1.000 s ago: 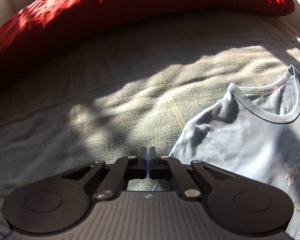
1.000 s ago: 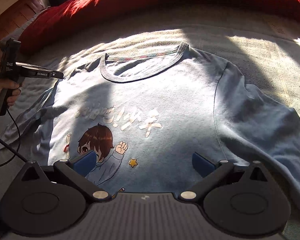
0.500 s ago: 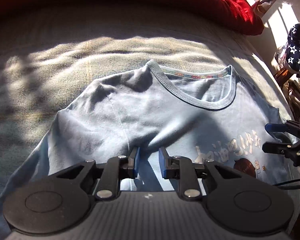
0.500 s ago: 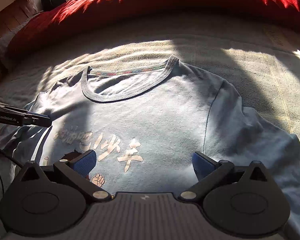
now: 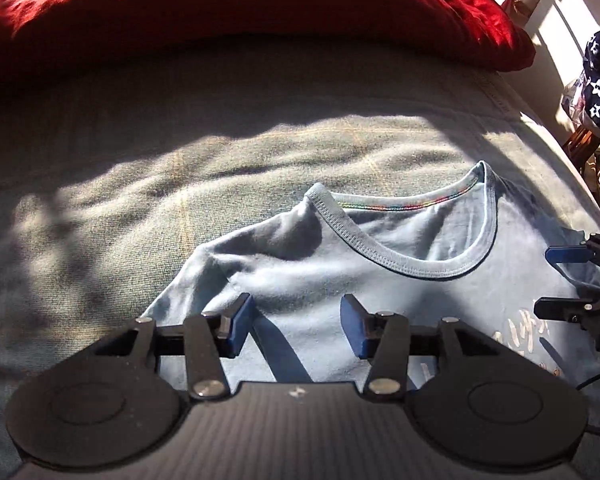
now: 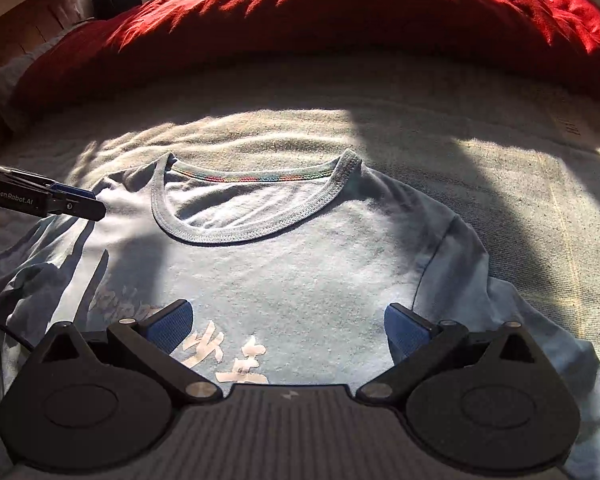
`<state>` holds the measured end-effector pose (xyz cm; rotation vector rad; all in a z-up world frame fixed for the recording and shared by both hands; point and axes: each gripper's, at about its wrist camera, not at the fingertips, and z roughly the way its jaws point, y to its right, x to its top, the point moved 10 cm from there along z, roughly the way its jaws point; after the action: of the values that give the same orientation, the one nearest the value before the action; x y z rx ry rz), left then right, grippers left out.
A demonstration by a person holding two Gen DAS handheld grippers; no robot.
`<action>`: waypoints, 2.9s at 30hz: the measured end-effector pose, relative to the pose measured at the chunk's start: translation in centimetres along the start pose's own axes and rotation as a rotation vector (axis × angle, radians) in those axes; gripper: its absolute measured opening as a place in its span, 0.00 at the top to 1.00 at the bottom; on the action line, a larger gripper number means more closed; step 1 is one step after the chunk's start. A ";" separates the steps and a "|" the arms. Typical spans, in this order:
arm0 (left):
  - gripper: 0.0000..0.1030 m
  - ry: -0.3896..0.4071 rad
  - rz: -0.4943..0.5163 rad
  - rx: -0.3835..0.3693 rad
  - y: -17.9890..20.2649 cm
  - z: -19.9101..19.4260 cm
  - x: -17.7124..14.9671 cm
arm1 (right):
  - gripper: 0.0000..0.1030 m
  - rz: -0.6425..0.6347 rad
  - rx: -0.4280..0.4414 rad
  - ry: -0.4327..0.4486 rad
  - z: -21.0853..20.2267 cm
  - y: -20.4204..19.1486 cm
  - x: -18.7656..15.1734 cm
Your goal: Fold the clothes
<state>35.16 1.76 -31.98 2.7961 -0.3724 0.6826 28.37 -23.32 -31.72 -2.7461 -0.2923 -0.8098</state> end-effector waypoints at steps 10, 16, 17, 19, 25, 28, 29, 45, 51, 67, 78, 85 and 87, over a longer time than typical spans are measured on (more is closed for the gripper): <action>0.53 0.070 0.001 0.026 -0.4 -0.5 3.2 | 0.00 -0.009 -0.076 0.048 3.8 2.5 5.1; 0.48 0.013 0.019 -0.117 2.3 1.4 3.0 | 0.00 -0.072 -0.004 0.048 2.0 0.2 5.0; 0.48 0.011 0.005 -0.118 2.2 2.2 3.1 | 0.00 -0.076 0.005 0.032 2.3 -0.2 4.4; 0.47 0.038 -0.017 -0.115 1.8 3.1 4.0 | 0.00 -0.080 0.001 0.011 2.9 -0.5 3.6; 0.48 0.079 -0.078 -0.135 2.0 1.9 6.3 | 0.00 -0.065 0.014 0.031 2.3 -1.3 3.6; 0.42 0.034 -0.023 -0.208 4.2 1.1 5.1 | 0.00 -0.103 0.038 0.039 1.5 -2.2 3.6; 0.41 0.005 -0.003 -0.224 4.9 1.4 4.4 | 0.00 -0.119 0.045 0.032 1.4 -2.5 3.4; 0.38 0.002 -0.131 -0.169 4.7 -0.7 2.0 | 0.00 -0.107 -0.016 0.013 0.9 -2.0 3.8; 0.37 -0.040 -0.232 -0.170 5.4 -4.0 -4.5 | 0.00 -0.032 0.060 -0.066 -3.0 -3.9 -1.8; 0.36 0.073 -0.408 -0.005 1.2 -11.7 -9.6 | 0.00 -0.104 -0.012 -0.153 -2.2 -6.2 -7.9; 0.39 0.073 -0.629 0.076 -9.8 -7.4 -7.9 | 0.00 -0.143 -0.040 -0.126 -2.1 -6.5 -8.0; 0.39 0.117 -0.593 0.174 -12.9 -7.6 -5.0 | 0.00 -0.150 -0.051 -0.128 -2.1 -6.5 -8.0; 0.37 0.130 -0.582 0.155 -12.1 -9.7 -5.0 | 0.00 -0.148 -0.051 -0.139 -2.2 -6.5 -7.9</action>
<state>30.40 16.82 -28.06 2.7591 0.5216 0.7597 19.04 -18.72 -33.10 -2.8605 -0.5149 -0.6710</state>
